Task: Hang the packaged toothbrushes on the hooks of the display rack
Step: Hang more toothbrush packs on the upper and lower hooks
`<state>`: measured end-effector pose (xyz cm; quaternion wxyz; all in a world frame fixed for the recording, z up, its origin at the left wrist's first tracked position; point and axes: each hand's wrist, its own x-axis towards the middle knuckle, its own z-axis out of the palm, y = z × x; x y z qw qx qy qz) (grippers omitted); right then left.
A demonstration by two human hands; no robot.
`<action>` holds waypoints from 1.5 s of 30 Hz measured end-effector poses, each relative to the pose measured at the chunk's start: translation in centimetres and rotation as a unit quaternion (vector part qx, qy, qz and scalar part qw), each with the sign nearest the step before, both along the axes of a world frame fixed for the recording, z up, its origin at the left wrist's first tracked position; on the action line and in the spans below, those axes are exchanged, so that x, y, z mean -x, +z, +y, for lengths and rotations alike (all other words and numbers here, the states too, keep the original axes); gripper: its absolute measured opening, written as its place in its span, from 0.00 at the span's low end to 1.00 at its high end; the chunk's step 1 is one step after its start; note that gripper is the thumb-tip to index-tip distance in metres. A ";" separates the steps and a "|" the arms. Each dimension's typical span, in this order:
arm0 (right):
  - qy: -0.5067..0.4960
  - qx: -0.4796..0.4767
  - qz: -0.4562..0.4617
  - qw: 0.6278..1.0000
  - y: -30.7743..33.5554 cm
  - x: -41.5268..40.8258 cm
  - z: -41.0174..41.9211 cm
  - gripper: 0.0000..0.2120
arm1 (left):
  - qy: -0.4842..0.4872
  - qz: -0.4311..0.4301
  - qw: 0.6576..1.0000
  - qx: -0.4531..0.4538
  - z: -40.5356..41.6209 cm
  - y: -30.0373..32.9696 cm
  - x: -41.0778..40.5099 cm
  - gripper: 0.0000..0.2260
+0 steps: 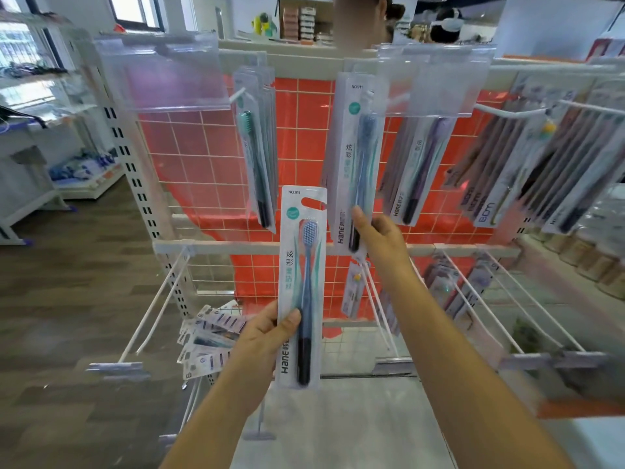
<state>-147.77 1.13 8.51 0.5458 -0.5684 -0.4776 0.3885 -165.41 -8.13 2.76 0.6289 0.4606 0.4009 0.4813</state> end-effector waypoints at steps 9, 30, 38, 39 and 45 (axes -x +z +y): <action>-0.083 -0.068 -0.011 0.994 -2.4 1.1 -5.3 0.11 | 0.004 -0.023 1.000 -0.001 -0.4 0.3 -0.1 0.14; 0.088 -0.086 0.083 0.989 -2.0 5.6 -9.3 0.06 | 0.083 0.144 0.974 -0.153 -0.1 0.7 0.3 0.03; 0.080 -0.131 0.051 0.987 0.0 4.5 -7.6 0.09 | 0.176 0.500 0.753 -0.390 1.8 0.4 3.3 0.16; 0.078 -0.137 0.047 0.986 0.6 4.4 -7.4 0.08 | 0.180 0.518 0.736 -0.396 1.8 0.5 3.4 0.15; 0.025 -0.165 0.067 0.984 4.0 3.8 -4.7 0.20 | 0.154 0.569 0.702 -0.399 1.4 0.2 3.1 0.15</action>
